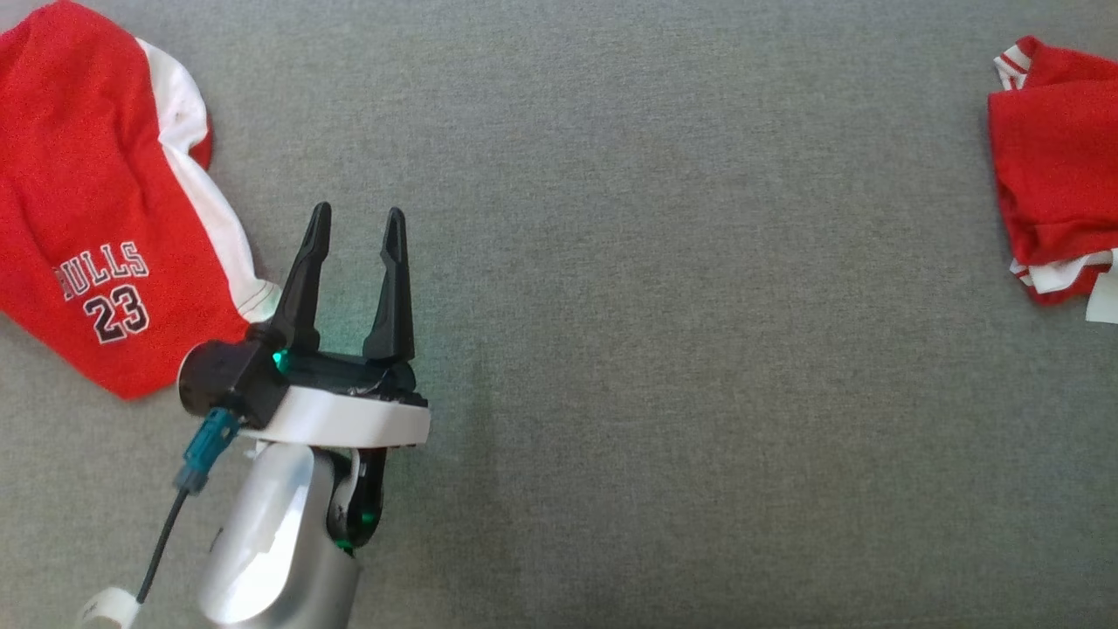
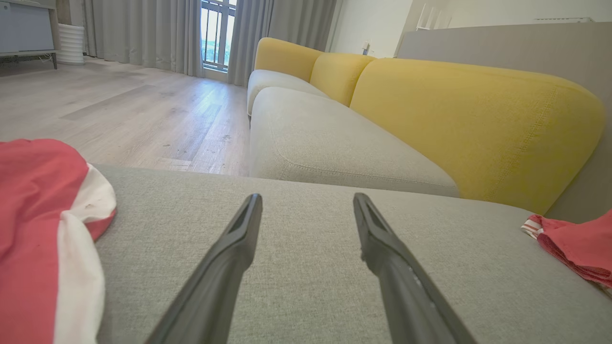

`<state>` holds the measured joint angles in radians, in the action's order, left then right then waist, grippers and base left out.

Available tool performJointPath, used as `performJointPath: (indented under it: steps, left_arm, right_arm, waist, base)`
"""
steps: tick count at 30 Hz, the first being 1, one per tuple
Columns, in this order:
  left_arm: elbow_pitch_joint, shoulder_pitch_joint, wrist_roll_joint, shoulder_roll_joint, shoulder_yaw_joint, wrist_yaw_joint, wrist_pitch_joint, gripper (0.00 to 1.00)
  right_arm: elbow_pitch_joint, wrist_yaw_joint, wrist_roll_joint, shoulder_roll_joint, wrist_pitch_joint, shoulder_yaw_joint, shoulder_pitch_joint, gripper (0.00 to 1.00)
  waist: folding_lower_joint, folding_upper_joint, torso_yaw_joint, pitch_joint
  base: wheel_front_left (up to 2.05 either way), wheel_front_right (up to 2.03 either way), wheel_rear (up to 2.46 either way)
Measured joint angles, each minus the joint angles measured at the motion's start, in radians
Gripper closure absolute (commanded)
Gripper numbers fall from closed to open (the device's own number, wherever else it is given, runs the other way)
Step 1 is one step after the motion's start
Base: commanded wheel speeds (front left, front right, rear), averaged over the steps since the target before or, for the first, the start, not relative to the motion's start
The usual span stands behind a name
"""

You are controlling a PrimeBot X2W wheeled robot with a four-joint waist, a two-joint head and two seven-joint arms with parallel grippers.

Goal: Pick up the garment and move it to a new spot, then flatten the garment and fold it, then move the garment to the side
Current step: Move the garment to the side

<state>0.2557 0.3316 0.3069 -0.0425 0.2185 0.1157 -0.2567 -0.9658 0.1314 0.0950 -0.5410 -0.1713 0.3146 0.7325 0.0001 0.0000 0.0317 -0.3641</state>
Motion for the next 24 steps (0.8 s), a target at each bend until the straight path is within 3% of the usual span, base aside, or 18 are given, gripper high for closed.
performJointPath:
  steps: [4,9,15,24]
  left_arm:
    - [0.003,0.000,0.000,0.000,-0.002,0.000,0.000,0.00]
    - [0.006,-0.001,0.000,0.000,-0.021,0.000,0.000,0.00]
    - [-0.004,-0.020,0.001,0.000,-0.032,0.000,0.000,0.00]
    - [-0.039,-0.120,0.019,0.000,-0.060,0.000,0.000,0.00]
  right_arm:
    - [0.001,0.000,0.003,0.021,-0.026,0.017,0.001,0.00]
    - [0.040,0.000,-0.015,0.093,-0.057,-0.007,0.000,0.00]
    - [0.173,0.000,-0.112,0.208,-0.076,-0.118,-0.047,0.00]
    - [0.418,0.000,-0.250,0.402,-0.071,-0.230,-0.258,0.00]
  waist:
    - [0.0000,0.0000,-0.005,0.011]
    - [0.0000,0.0000,-0.014,0.041]
    - [-0.0001,0.0000,-0.029,0.100]
    - [-0.0003,0.0000,-0.053,0.207]
  base:
    - [0.00,0.00,0.00]
    - [0.00,0.00,0.00]
    - [0.00,0.00,0.00]
    - [0.00,0.00,0.00]
